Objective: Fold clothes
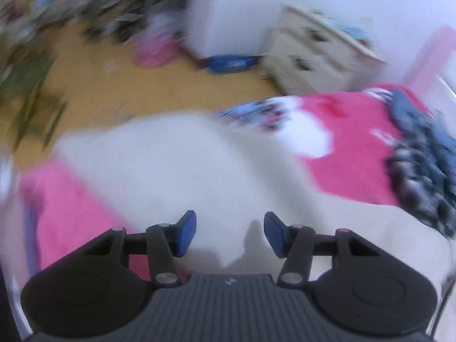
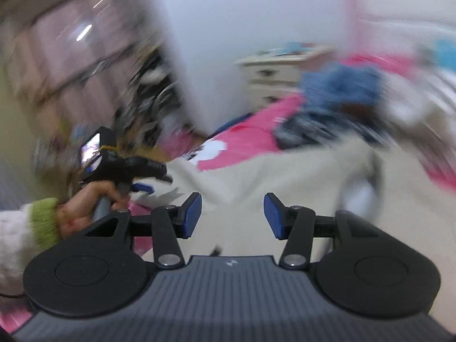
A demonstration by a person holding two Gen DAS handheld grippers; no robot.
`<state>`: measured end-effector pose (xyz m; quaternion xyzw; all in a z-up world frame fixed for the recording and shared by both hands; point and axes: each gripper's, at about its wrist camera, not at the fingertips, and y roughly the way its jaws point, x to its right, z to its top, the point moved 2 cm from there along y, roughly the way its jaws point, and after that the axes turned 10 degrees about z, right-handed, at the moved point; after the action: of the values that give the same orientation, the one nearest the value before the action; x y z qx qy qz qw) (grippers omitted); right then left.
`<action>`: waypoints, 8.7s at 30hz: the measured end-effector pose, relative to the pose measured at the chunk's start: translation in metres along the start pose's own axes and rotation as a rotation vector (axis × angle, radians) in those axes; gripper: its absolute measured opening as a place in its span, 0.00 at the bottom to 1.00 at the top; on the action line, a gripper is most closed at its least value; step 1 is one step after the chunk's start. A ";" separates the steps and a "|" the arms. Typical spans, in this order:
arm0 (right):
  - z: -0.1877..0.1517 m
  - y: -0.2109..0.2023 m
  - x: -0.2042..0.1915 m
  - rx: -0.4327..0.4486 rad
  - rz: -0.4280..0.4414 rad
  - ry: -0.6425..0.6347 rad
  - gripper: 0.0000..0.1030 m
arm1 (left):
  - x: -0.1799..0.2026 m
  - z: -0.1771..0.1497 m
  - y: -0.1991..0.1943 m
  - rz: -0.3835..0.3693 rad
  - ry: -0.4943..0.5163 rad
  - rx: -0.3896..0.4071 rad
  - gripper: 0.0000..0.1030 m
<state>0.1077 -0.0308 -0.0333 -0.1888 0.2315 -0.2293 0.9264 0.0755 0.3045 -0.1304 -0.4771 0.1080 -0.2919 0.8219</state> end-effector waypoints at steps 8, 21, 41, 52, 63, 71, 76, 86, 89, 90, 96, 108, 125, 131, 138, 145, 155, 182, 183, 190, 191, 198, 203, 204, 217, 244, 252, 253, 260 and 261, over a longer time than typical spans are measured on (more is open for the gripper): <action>0.064 0.243 0.022 -0.323 0.106 -0.248 0.50 | -0.027 -0.012 0.013 -0.089 -0.052 0.085 0.49; 0.041 0.314 0.030 -0.639 0.302 -0.485 0.48 | -0.013 -0.049 0.002 -0.060 0.094 0.261 0.48; 0.036 0.144 0.104 0.051 -0.083 0.160 0.11 | 0.001 -0.063 0.006 -0.020 0.166 0.370 0.51; -0.096 -0.225 0.084 0.143 -0.584 0.444 0.60 | 0.008 -0.061 -0.018 0.077 0.176 0.517 0.63; -0.180 -0.340 0.008 0.196 -0.735 0.451 0.97 | 0.037 -0.067 -0.142 -0.223 0.199 0.547 0.86; -0.214 -0.352 -0.045 0.083 -0.782 0.330 0.99 | 0.106 -0.153 -0.196 -0.662 0.535 0.056 0.98; -0.239 -0.342 -0.060 -0.147 -0.948 0.180 0.97 | 0.146 -0.251 -0.214 -0.790 0.724 -0.188 0.99; -0.239 -0.287 -0.037 -0.461 -0.732 -0.032 0.63 | 0.177 -0.383 -0.205 -0.876 0.994 -0.147 0.99; -0.247 -0.255 -0.014 -0.600 -0.629 -0.027 0.56 | 0.175 -0.393 -0.202 -0.898 1.030 -0.031 0.98; -0.252 -0.246 -0.007 -0.652 -0.611 -0.027 0.53 | 0.175 -0.397 -0.201 -0.901 1.049 0.002 0.96; -0.232 -0.270 0.019 -0.618 -0.611 0.068 0.08 | 0.182 -0.407 -0.219 -0.989 1.154 0.186 0.90; -0.181 -0.431 0.114 0.190 -0.526 0.796 0.06 | 0.206 -0.450 -0.259 -1.214 1.367 0.340 0.85; -0.198 -0.425 0.134 0.390 -0.393 1.016 0.07 | 0.244 -0.496 -0.290 -1.319 1.230 0.061 0.06; -0.187 -0.433 0.090 0.367 -0.477 0.852 0.48 | 0.224 -0.470 -0.281 -1.371 1.015 -0.114 0.05; -0.207 -0.452 0.008 0.402 -0.576 0.693 0.67 | 0.203 -0.433 -0.291 -1.523 0.806 -0.327 0.05; -0.200 -0.411 -0.044 0.115 -0.746 0.182 0.68 | 0.194 -0.399 -0.301 -1.506 0.734 -0.367 0.05; -0.198 -0.310 -0.075 -0.161 -0.985 -0.634 0.80 | 0.185 -0.364 -0.310 -1.511 0.672 -0.320 0.06; -0.213 -0.548 0.100 0.783 -0.662 0.964 0.16 | 0.231 -0.380 -0.186 -1.130 0.756 -0.361 0.39; -0.210 -0.550 0.101 0.774 -0.656 0.960 0.19 | 0.230 -0.378 -0.188 -1.130 0.765 -0.360 0.39; -0.186 -0.561 0.112 0.706 -0.665 0.882 0.64 | 0.261 -0.346 -0.222 -1.165 0.888 -0.363 0.40; -0.180 -0.558 0.118 0.667 -0.674 0.873 0.64 | 0.271 -0.345 -0.223 -1.147 0.930 -0.362 0.40; -0.156 -0.540 0.161 0.498 -0.729 0.843 0.08 | 0.316 -0.378 -0.183 -1.029 1.119 -0.430 0.37; -0.112 -0.534 0.140 0.527 -0.792 0.511 0.07 | 0.301 -0.398 -0.128 -0.910 1.041 -0.618 0.32; -0.106 -0.532 0.142 0.510 -0.816 0.469 0.07 | 0.296 -0.398 -0.118 -0.897 1.002 -0.664 0.26; -0.087 -0.522 0.153 0.542 -0.742 0.614 0.07 | 0.220 -0.353 -0.139 -0.952 0.871 -0.775 0.36; -0.159 -0.050 -0.098 -0.198 0.054 0.214 0.64 | -0.023 -0.160 -0.127 -0.625 0.439 -0.347 0.46; -0.213 -0.139 -0.030 0.123 -0.060 0.766 0.66 | 0.029 -0.192 -0.123 -0.576 0.729 -0.258 0.50; -0.219 -0.141 -0.020 0.140 -0.060 0.825 0.66 | 0.033 -0.195 -0.119 -0.576 0.744 -0.262 0.50; -0.246 -0.111 -0.002 0.089 -0.024 0.984 0.57 | 0.044 -0.218 -0.105 -0.533 0.817 -0.263 0.29; -0.248 -0.108 -0.003 0.085 -0.019 0.982 0.51 | 0.044 -0.220 -0.105 -0.535 0.822 -0.253 0.22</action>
<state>-0.0591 -0.1787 -0.1868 -0.0224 0.6296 -0.3091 0.7124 -0.0291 0.0803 -0.1515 -0.4294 0.3311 -0.6408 0.5435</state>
